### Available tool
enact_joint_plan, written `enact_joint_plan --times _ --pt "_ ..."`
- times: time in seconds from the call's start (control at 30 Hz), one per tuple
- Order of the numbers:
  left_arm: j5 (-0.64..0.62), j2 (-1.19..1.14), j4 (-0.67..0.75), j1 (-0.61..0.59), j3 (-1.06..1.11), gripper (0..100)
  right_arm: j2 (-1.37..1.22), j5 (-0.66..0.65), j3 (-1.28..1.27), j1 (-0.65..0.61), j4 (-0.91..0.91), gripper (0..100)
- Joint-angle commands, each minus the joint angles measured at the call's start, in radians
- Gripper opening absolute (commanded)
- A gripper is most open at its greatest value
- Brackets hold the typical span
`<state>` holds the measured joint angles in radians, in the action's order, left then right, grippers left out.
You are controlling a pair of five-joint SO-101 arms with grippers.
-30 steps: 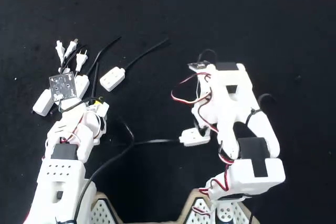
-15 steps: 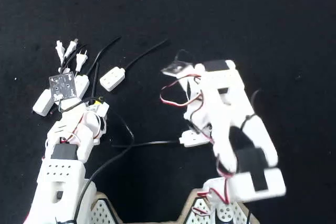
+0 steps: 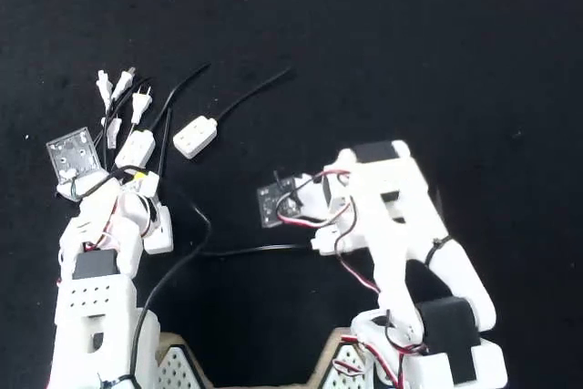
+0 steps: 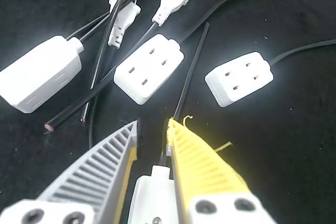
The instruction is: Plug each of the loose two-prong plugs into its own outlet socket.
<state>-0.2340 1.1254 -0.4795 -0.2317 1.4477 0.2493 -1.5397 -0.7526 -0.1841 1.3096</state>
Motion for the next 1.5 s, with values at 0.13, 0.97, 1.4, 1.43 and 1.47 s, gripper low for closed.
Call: enact_joint_plan --times 0.13,0.97,1.4,1.43,1.47 --pt "-0.008 0.014 0.014 -0.007 -0.031 10 0.039 -0.017 -0.160 -0.014 -0.184 23.8" --pt "-0.008 0.014 0.014 -0.007 -0.028 10 -0.278 0.994 0.819 0.617 0.018 1.1" --pt "-0.008 0.014 0.015 -0.007 -0.024 10 -1.139 0.994 1.863 0.775 0.261 1.0" --pt "-0.008 0.014 0.015 -0.007 -0.024 10 -1.202 0.991 1.943 0.786 0.265 1.0" --pt "-0.008 0.014 0.015 -0.007 -0.024 10 -1.259 0.990 2.018 0.793 0.269 1.0"
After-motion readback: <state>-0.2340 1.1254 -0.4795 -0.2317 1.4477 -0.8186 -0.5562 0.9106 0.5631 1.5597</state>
